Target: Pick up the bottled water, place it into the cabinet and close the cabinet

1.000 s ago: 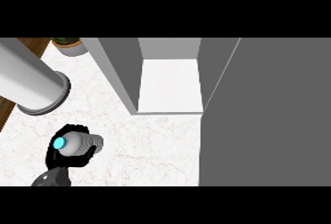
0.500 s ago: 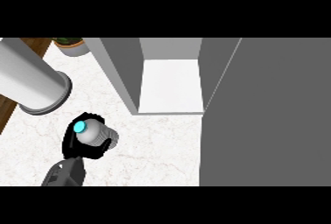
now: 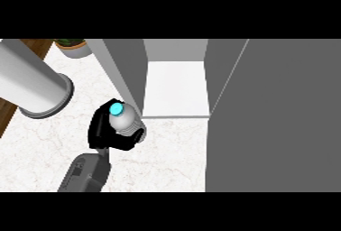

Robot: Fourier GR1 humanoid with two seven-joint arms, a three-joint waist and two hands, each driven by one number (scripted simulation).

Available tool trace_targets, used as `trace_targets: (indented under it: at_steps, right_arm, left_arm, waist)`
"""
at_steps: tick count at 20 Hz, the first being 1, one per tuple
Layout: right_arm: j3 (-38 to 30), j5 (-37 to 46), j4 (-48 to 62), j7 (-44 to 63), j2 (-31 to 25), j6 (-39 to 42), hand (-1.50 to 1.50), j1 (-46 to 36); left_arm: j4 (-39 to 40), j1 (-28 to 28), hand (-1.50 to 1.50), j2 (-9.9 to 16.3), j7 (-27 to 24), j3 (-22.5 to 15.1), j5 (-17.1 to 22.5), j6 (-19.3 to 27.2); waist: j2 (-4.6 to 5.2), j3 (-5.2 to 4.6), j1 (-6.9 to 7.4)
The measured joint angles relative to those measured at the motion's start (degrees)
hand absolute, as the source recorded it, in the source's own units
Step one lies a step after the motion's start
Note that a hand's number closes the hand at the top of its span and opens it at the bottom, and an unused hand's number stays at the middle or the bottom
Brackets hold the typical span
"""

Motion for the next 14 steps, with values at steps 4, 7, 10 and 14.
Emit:
trace_targets:
  at_steps: [4, 7, 10, 14]
  right_arm:
    - [-0.03, -0.47, 0.06, 0.47, -0.73, -0.41, -1.5, -0.93]
    - [0.89, -0.79, -0.11, 1.13, -0.6, -1.22, -1.5, -1.16]
    - [0.32, -1.17, 0.05, 1.43, -1.35, -1.68, -1.5, -2.37]
    - [-0.71, -1.74, 0.23, 1.38, -2.03, -1.09, -1.5, -2.29]
  left_arm:
    - [-3.72, -1.78, 1.5, -0.24, 2.96, -5.7, 1.58, 8.39]
    - [-4.24, -3.69, 1.5, -0.27, 3.92, -8.59, 2.11, 13.87]
    - [-4.46, -4.92, 1.5, 0.08, 5.91, -11.33, 1.65, 19.9]
    - [-3.85, -6.0, 1.5, 0.49, 7.51, -13.79, 0.4, 26.56]
  waist:
    - [0.12, -0.03, -0.21]
    - [0.22, -0.06, -0.43]
    - [0.24, -0.08, -0.42]
    - [-0.02, 0.0, -0.45]
